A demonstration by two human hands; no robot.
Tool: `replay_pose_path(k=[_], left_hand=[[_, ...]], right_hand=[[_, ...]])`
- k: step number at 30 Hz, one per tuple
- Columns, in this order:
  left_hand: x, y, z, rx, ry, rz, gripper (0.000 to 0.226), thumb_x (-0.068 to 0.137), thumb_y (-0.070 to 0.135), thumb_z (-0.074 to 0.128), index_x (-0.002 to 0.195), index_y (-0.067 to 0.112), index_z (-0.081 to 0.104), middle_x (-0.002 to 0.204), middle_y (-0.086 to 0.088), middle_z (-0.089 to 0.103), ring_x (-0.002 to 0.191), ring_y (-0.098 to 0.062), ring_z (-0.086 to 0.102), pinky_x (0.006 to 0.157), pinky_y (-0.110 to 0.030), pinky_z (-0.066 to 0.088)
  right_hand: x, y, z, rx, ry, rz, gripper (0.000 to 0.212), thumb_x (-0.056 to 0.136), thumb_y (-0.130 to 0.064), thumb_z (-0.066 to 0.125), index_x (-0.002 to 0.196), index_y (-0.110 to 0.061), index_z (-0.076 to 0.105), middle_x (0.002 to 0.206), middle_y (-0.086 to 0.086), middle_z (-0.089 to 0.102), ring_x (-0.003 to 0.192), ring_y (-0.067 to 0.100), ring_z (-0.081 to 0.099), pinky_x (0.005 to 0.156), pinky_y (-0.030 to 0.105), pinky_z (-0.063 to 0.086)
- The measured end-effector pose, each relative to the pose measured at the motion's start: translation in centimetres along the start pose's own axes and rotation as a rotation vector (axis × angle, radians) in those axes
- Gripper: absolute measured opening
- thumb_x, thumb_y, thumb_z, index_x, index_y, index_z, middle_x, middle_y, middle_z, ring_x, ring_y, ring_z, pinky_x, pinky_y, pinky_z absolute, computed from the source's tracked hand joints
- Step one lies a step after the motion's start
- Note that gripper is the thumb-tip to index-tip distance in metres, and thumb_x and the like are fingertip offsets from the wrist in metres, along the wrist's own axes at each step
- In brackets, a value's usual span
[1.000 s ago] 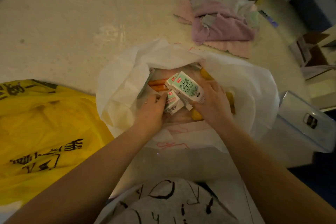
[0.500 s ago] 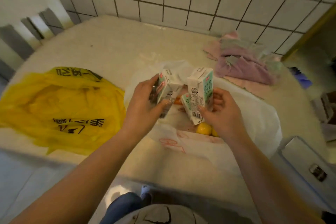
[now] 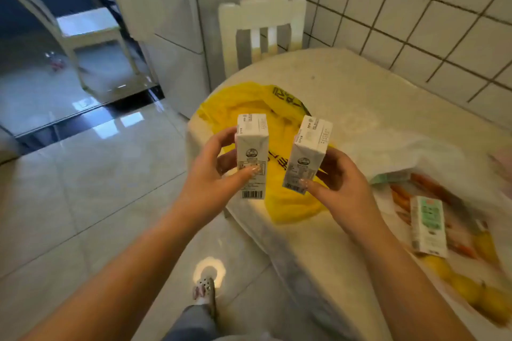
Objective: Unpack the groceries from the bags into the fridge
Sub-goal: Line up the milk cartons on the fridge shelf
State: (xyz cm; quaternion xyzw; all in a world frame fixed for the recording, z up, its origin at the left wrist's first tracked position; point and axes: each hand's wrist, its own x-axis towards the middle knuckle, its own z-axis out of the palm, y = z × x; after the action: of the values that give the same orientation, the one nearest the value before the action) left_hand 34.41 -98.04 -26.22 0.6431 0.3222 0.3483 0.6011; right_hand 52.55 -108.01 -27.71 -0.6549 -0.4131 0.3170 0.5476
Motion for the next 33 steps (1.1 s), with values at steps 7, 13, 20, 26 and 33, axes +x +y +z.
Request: replay_pose_path(k=[7, 13, 20, 26, 33], left_hand=[[-1.5, -0.4, -12.5, 0.089, 0.244, 0.007, 0.060, 0.080, -0.001, 0.066, 0.112, 0.044, 0.042, 0.116, 0.022, 0.052, 0.096, 0.015, 0.057, 0.068, -0.009, 0.050], [-0.7, -1.1, -26.9, 0.156, 0.375, -0.013, 0.063, 0.077, 0.003, 0.069, 0.127, 0.033, 0.042, 0.129, 0.011, 0.052, 0.114, -0.001, 0.054, 0.086, -0.017, 0.051], [2.3, -1.0, -41.4, 0.155, 0.459, 0.034, 0.064, 0.075, 0.005, 0.071, 0.119, 0.043, 0.045, 0.128, 0.015, 0.054, 0.119, -0.005, 0.053, 0.096, -0.027, 0.049], [5.9, -2.5, -49.3, 0.107, 0.527, 0.020, 0.063, 0.073, 0.009, 0.073, 0.119, 0.044, 0.046, 0.128, 0.014, 0.055, 0.119, -0.006, 0.054, 0.097, -0.031, 0.049], [15.7, -4.7, -59.4, 0.097, 0.574, 0.010, 0.065, 0.076, 0.002, 0.071, 0.122, 0.040, 0.045, 0.125, 0.014, 0.057, 0.115, -0.003, 0.056, 0.094, -0.028, 0.050]], right_hand=[[5.5, -2.9, 13.2, 0.049, -0.276, -0.083, 0.057, 0.074, 0.000, 0.072, 0.113, -0.037, 0.050, 0.120, -0.015, 0.058, 0.111, -0.003, 0.056, 0.085, 0.013, 0.048], [10.1, -5.8, 27.9, 0.039, -0.464, -0.158, 0.060, 0.080, -0.002, 0.067, 0.122, -0.039, 0.047, 0.126, -0.019, 0.054, 0.115, -0.006, 0.052, 0.088, 0.014, 0.048], [15.0, -10.2, 41.9, 0.050, -0.584, -0.220, 0.053, 0.083, -0.005, 0.064, 0.116, -0.043, 0.048, 0.116, -0.027, 0.056, 0.110, -0.012, 0.052, 0.083, 0.007, 0.045], [21.0, -11.0, 50.0, 0.056, -0.665, -0.173, 0.055, 0.083, 0.001, 0.061, 0.124, -0.034, 0.048, 0.126, -0.014, 0.056, 0.113, -0.006, 0.054, 0.086, 0.011, 0.047], [32.8, -10.2, 59.2, 0.060, -0.737, -0.131, 0.055, 0.085, 0.004, 0.058, 0.133, -0.019, 0.044, 0.128, -0.014, 0.053, 0.113, -0.010, 0.052, 0.081, 0.008, 0.046]])
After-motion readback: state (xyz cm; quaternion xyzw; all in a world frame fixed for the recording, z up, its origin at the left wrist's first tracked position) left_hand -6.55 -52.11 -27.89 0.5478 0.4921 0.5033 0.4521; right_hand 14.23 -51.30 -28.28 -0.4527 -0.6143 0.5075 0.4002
